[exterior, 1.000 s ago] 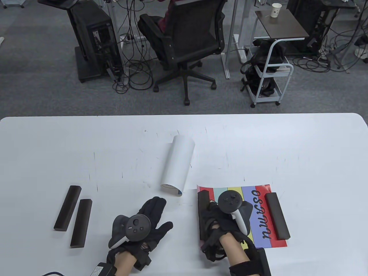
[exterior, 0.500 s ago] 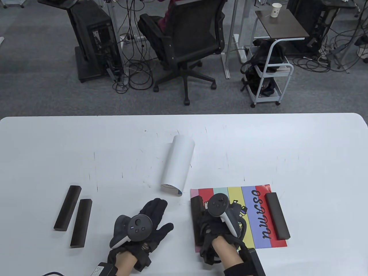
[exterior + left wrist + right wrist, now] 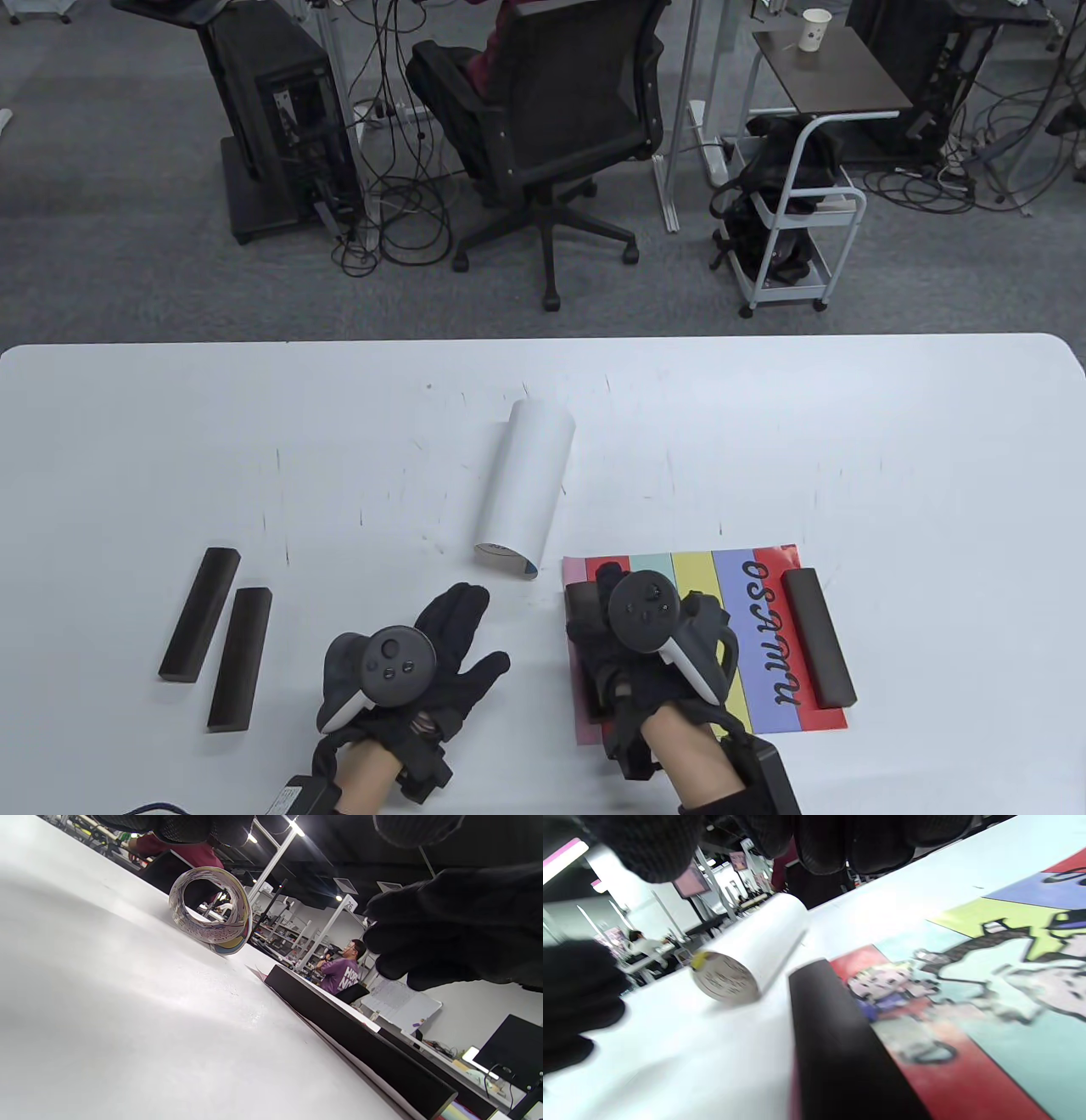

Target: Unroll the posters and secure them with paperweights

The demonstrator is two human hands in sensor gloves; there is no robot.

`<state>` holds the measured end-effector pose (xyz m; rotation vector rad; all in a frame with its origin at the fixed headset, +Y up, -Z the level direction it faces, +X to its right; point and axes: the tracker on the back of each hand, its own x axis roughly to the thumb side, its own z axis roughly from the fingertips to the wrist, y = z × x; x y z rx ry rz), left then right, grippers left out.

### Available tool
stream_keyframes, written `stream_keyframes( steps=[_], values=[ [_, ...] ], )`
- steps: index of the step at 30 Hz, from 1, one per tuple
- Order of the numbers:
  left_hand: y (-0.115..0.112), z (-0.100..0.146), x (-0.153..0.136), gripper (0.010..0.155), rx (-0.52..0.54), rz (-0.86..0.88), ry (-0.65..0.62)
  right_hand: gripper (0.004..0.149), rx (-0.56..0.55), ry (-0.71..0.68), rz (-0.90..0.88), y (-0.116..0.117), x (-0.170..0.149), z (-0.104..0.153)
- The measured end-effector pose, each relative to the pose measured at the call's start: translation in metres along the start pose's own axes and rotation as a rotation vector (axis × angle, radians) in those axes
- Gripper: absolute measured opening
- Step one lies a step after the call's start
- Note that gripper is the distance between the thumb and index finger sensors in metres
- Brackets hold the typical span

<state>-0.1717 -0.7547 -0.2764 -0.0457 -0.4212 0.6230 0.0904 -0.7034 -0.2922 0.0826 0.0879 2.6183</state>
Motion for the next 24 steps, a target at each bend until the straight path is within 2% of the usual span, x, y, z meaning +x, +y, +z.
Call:
stream_keyframes(
  steps=[3,7,15,17,20,24],
  values=[
    [0.001,0.0,-0.004,0.077,0.005,0.057,0.014,0.077,-0.002,-0.098,-0.139,-0.005,-0.006,0.005],
    [0.002,0.0,-0.011,0.078,0.015,0.172,0.046,0.077,-0.014,-0.147,-0.266,0.001,-0.022,0.007],
    [0.002,-0.004,-0.027,0.08,0.024,0.287,0.144,0.077,-0.008,-0.166,-0.297,0.007,-0.033,0.004],
    [0.004,-0.009,-0.027,0.081,0.02,0.269,0.174,0.077,-0.018,-0.162,-0.3,0.004,-0.033,0.004],
    [0.013,-0.024,-0.019,0.083,0.0,0.152,0.195,0.077,-0.03,-0.158,-0.307,0.002,-0.034,0.005],
    [0.033,-0.056,0.001,0.085,-0.005,-0.004,0.229,0.077,-0.037,-0.156,-0.307,0.0,-0.034,0.006]
  ],
)
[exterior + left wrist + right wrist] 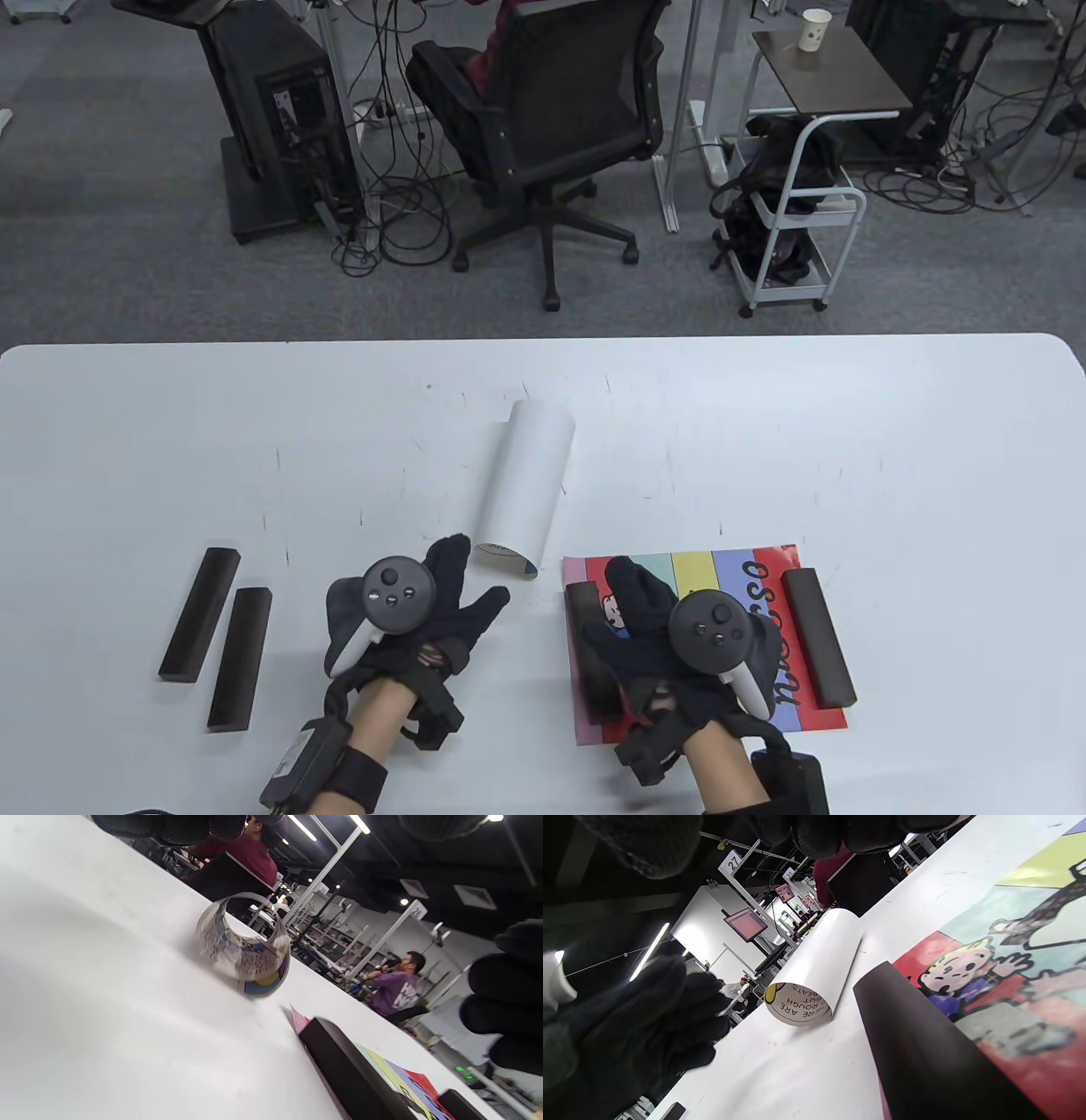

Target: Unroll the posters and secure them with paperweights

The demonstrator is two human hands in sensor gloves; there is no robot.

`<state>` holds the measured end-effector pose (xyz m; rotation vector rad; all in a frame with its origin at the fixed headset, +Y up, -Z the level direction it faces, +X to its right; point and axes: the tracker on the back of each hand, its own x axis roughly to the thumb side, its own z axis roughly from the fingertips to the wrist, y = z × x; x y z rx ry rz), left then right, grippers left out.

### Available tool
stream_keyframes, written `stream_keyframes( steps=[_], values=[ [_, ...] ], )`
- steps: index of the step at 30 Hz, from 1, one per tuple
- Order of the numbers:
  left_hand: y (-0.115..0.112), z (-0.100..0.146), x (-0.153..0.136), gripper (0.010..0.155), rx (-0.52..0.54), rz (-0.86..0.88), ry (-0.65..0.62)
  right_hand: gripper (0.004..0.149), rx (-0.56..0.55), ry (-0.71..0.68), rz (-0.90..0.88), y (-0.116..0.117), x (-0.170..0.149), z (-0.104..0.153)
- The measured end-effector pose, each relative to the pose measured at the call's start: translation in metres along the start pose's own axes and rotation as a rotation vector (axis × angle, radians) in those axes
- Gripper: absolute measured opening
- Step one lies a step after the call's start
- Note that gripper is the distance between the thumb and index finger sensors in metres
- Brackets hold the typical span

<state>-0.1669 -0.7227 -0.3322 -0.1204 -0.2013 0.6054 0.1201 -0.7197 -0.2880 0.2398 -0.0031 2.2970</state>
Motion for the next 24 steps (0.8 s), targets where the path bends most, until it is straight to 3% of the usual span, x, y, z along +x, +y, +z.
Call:
stream_keyframes(
  steps=[7,13,19,24],
  values=[
    [0.017,-0.062,0.038,0.096,-0.142,-0.178,0.186,0.077,-0.008,0.012,0.0,-0.001,0.0,0.0],
    [-0.001,-0.103,0.029,0.1,-0.253,-0.217,0.326,0.077,0.001,0.036,0.012,0.0,-0.001,0.0],
    [-0.029,-0.12,0.008,0.099,-0.266,-0.231,0.363,0.077,0.013,0.05,0.039,0.003,-0.002,-0.001],
    [-0.032,-0.122,0.001,0.09,-0.202,-0.246,0.364,0.077,0.02,0.057,0.032,0.003,-0.002,0.0]
  ],
)
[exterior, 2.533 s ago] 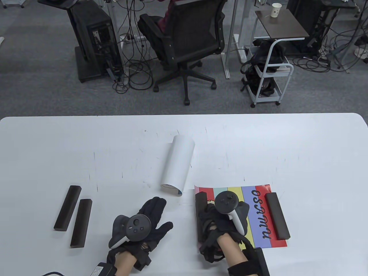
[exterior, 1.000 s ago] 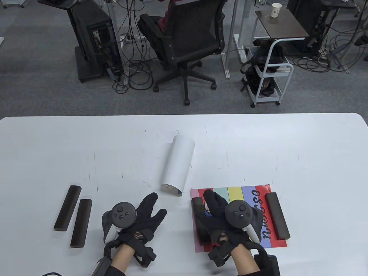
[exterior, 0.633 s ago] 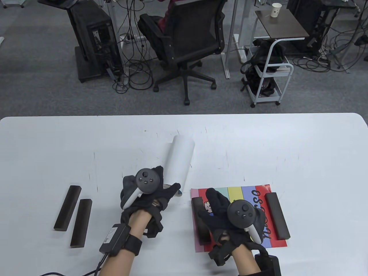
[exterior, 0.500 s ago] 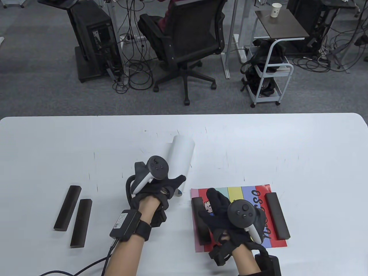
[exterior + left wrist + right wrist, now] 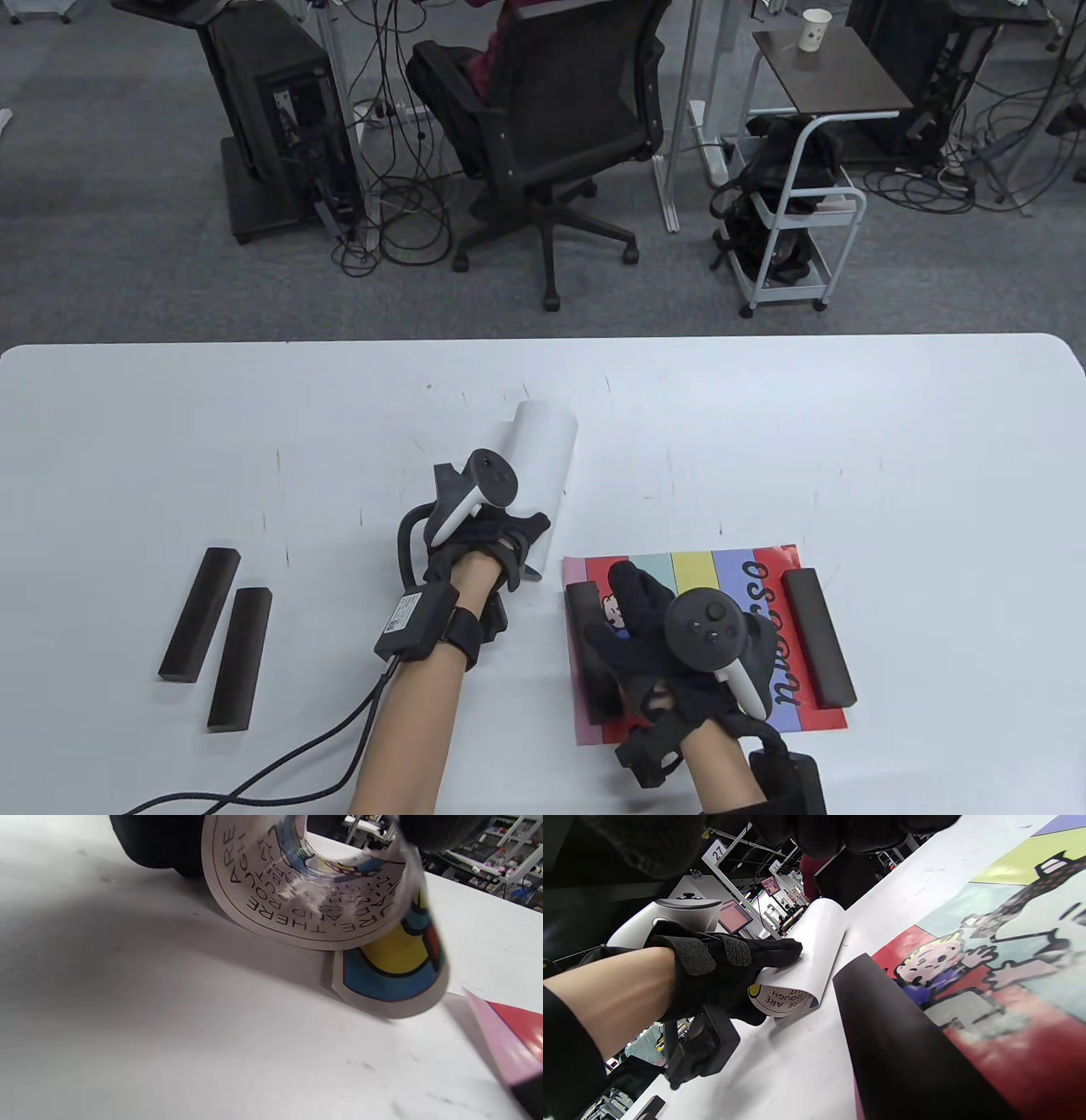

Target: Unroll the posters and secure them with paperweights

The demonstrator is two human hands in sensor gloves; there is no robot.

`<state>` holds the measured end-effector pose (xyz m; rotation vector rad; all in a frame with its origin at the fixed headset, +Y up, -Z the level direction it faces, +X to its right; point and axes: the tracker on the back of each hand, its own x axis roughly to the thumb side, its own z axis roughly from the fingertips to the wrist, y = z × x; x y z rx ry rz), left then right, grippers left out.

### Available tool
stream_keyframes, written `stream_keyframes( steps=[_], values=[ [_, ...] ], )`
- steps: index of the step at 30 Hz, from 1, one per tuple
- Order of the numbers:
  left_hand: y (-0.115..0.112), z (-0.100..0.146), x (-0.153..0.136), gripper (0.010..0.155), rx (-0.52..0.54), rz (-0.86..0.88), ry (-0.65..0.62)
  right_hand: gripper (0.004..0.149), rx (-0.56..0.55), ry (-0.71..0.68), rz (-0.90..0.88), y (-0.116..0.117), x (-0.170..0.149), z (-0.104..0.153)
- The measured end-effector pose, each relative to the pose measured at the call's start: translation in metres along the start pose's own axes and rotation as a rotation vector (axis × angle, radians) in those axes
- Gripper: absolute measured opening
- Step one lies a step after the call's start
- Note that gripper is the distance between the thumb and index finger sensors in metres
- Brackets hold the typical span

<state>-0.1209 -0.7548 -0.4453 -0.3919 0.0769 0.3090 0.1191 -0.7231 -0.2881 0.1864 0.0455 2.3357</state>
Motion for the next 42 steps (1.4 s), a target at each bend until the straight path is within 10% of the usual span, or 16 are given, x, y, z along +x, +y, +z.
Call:
stream_keyframes(
  steps=[12,21,29,42],
  values=[
    [0.017,0.035,-0.048,0.063,0.204,0.263,-0.035,0.077,0.002,0.012,-0.044,-0.003,-0.003,-0.001],
    [0.046,0.128,-0.067,0.063,0.468,-0.115,-0.075,0.076,0.007,-0.012,-0.042,0.0,0.001,-0.001],
    [0.014,0.175,-0.082,0.064,0.541,-0.391,-0.032,0.076,0.016,-0.044,-0.005,0.006,0.01,0.001],
    [-0.042,0.174,-0.089,0.077,0.391,-0.493,-0.051,0.071,0.133,-0.11,0.216,0.037,0.075,-0.027]
  ],
)
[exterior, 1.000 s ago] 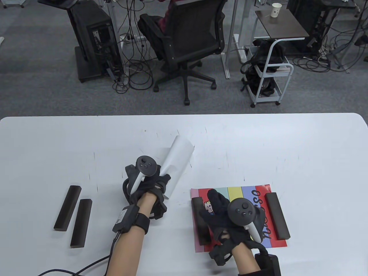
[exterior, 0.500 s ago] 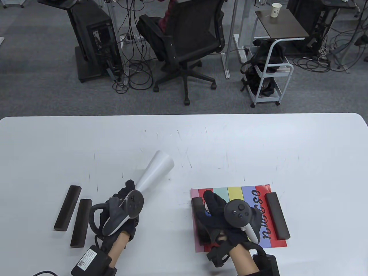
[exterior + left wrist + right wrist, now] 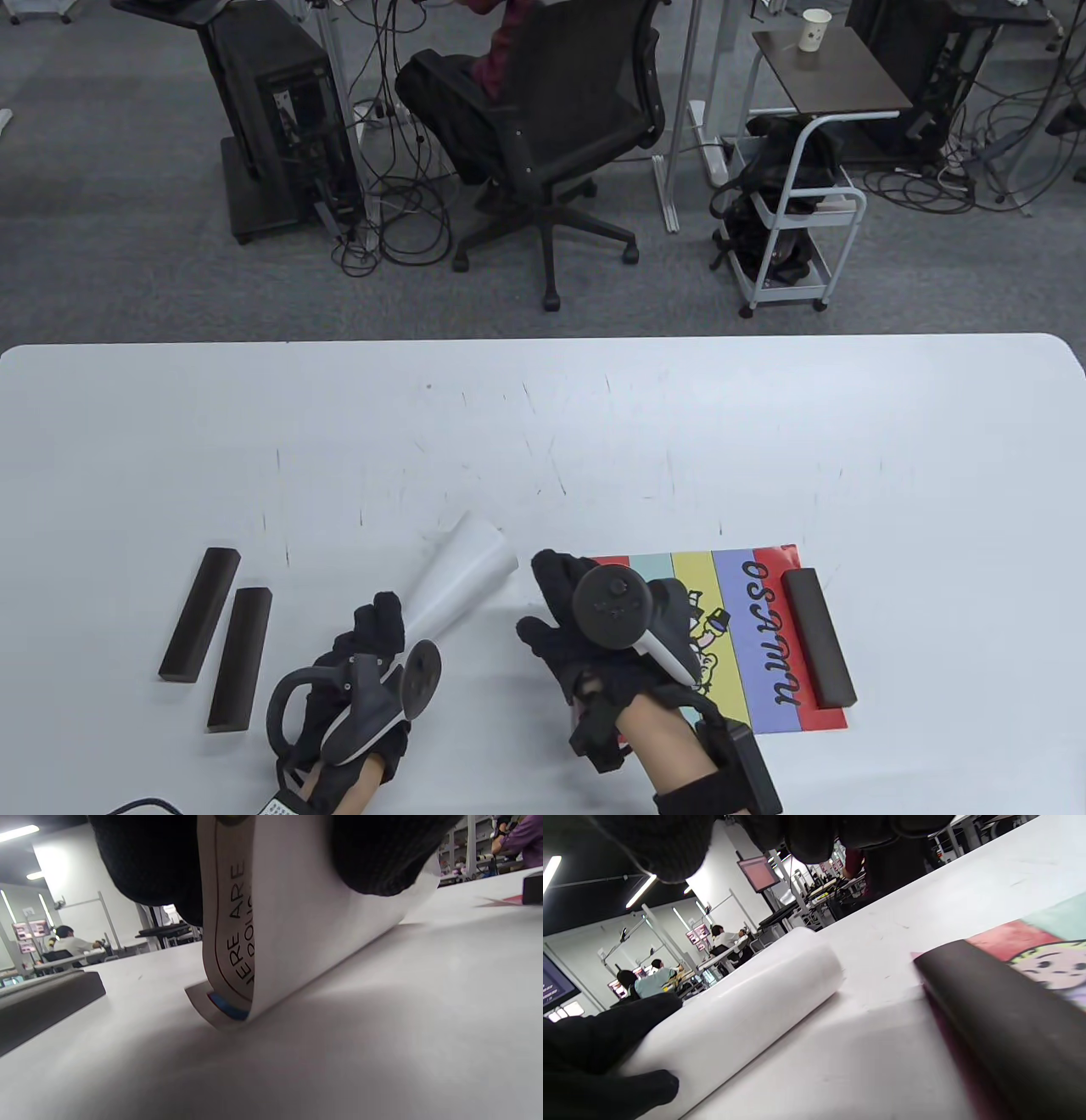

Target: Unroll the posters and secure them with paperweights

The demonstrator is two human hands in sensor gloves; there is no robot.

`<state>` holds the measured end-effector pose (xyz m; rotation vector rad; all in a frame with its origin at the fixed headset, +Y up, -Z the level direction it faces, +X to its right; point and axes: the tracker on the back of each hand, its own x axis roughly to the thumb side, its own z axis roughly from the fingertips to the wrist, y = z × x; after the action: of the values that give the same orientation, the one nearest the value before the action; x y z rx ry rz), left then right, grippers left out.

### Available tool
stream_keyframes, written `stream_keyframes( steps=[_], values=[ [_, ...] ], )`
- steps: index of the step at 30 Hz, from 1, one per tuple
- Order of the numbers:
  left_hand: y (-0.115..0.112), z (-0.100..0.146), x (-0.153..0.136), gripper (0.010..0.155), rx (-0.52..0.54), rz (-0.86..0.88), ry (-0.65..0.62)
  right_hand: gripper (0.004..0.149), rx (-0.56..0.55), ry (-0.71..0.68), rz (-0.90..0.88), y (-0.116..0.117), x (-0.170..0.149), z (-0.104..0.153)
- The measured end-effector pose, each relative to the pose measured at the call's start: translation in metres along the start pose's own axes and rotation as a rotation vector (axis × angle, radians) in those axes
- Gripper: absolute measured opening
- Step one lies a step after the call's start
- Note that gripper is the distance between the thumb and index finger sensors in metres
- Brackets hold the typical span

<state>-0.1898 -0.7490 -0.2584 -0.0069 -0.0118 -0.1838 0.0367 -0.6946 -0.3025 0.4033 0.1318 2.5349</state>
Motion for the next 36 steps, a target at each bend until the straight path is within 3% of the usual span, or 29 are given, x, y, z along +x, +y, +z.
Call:
stream_keyframes(
  steps=[7,15,20,24,27,32,36],
  values=[
    [-0.006,0.002,0.004,0.075,-0.121,0.04,-0.101,0.063,0.117,0.05,-0.017,0.043,0.017,-0.026],
    [0.003,0.001,-0.004,0.06,-0.144,0.258,-0.164,0.08,0.039,0.209,0.165,0.068,0.021,-0.038],
    [0.006,-0.002,-0.012,0.05,-0.179,0.367,-0.212,0.083,0.056,0.17,0.258,0.08,0.023,-0.041],
    [0.001,-0.009,-0.013,0.059,-0.214,0.369,-0.329,0.079,0.099,0.085,0.303,0.087,0.025,-0.042],
    [-0.009,-0.014,-0.008,0.066,-0.301,0.34,-0.449,0.071,0.127,0.001,0.311,0.091,0.029,-0.044],
    [-0.026,-0.023,-0.009,0.067,-0.405,0.342,-0.443,0.051,0.162,-0.072,0.321,0.092,0.033,-0.045],
    [-0.035,-0.025,-0.01,0.067,-0.466,0.315,-0.416,0.045,0.169,-0.077,0.316,0.094,0.032,-0.046]
  ],
)
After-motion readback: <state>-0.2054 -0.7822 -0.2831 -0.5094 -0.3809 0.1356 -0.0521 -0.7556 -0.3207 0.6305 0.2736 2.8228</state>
